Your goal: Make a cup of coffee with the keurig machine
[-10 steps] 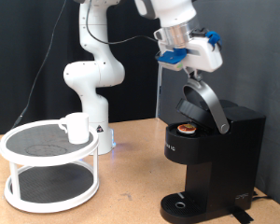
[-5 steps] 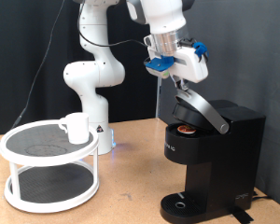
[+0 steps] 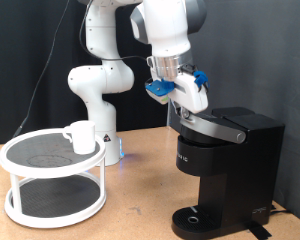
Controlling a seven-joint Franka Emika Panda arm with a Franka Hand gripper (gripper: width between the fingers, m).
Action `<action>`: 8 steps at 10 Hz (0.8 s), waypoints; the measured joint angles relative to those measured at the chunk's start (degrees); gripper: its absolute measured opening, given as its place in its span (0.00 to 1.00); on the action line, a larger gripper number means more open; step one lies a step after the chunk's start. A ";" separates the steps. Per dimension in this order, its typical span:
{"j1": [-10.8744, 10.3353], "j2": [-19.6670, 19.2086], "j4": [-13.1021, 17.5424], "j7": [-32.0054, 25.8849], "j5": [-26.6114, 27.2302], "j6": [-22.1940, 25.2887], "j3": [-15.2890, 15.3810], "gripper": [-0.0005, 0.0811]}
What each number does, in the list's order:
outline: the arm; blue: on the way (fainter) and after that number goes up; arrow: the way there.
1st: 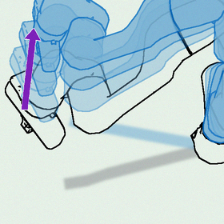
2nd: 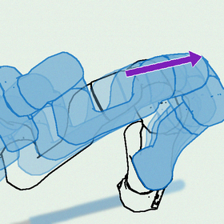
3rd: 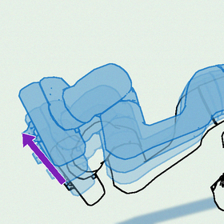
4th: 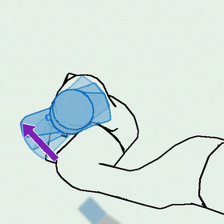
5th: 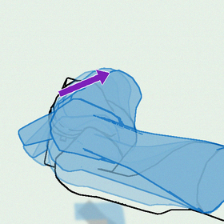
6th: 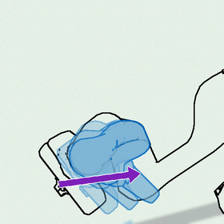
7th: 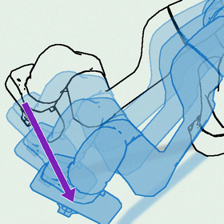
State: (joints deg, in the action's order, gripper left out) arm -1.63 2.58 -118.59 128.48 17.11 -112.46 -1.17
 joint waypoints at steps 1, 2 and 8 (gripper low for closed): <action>0.12 -0.45 -0.02 0.00 0.00 -0.27 -0.01 0.01; 0.21 -0.81 -0.02 0.00 0.00 -0.42 -0.03 0.01; 0.43 -3.66 -0.63 -0.01 -0.06 -1.66 -0.21 0.01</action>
State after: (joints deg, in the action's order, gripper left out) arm -1.20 -1.08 -119.22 128.47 17.06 -114.12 -1.38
